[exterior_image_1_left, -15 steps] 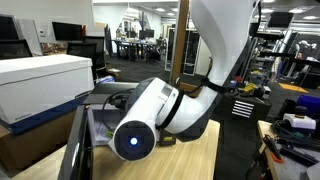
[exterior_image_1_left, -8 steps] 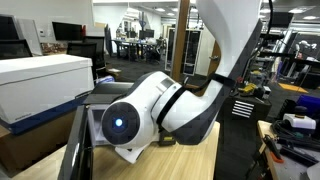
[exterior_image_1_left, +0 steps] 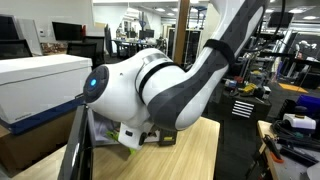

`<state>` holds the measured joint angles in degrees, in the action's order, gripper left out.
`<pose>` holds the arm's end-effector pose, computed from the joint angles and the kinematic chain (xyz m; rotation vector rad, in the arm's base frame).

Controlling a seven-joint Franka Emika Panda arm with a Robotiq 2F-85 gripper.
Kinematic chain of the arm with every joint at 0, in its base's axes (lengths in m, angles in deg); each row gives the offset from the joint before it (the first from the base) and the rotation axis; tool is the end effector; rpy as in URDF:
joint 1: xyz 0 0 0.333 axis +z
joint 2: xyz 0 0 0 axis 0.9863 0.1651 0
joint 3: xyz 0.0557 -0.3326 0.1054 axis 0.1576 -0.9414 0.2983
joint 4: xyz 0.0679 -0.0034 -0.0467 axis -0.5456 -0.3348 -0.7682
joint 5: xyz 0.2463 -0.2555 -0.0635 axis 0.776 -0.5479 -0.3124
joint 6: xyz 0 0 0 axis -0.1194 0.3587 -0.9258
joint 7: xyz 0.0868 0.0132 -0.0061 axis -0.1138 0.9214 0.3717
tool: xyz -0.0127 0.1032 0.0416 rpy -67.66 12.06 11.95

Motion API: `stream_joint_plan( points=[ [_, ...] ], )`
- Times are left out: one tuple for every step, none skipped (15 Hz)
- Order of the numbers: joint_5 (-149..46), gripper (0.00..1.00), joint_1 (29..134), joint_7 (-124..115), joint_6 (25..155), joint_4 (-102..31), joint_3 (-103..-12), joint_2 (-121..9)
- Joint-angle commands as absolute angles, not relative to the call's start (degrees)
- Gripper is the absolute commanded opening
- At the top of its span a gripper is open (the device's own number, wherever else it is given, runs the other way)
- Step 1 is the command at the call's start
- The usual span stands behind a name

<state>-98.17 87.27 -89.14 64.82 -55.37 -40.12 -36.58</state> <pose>0.5367 0.1323 0.1863 1.0908 2.5335 -1.1201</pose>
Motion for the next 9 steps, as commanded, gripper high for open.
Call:
stream_joint_plan(
  points=[
    [-92.21,0.75,85.51,-98.97,63.87,-55.14,-39.14,-38.26],
    [-90.75,0.73,84.87,-102.63,64.99,-55.28,-38.73,-38.57],
    [-89.99,0.67,84.5,-105.73,66.5,-55.75,-38.58,-39.14],
    [-89.3,0.59,84.21,-108.77,67.48,-55.97,-38.51,-39.44],
    [-89.32,0.53,83.75,-111.51,69.68,-56.65,-38.65,-39.92],
    [-89.07,0.45,83.39,-114.28,71.57,-56.83,-38.75,-40.09],
    [-88.89,0.38,82.74,-117.47,74.06,-57.19,-38.95,-40.41],
    [-87.96,0.32,81.95,-119.67,76.37,-57.3,-39.02,-40.45],
    [-86.22,0.25,81.54,-121.03,77.54,-57.01,-39.3,-40.23]
  ],
)
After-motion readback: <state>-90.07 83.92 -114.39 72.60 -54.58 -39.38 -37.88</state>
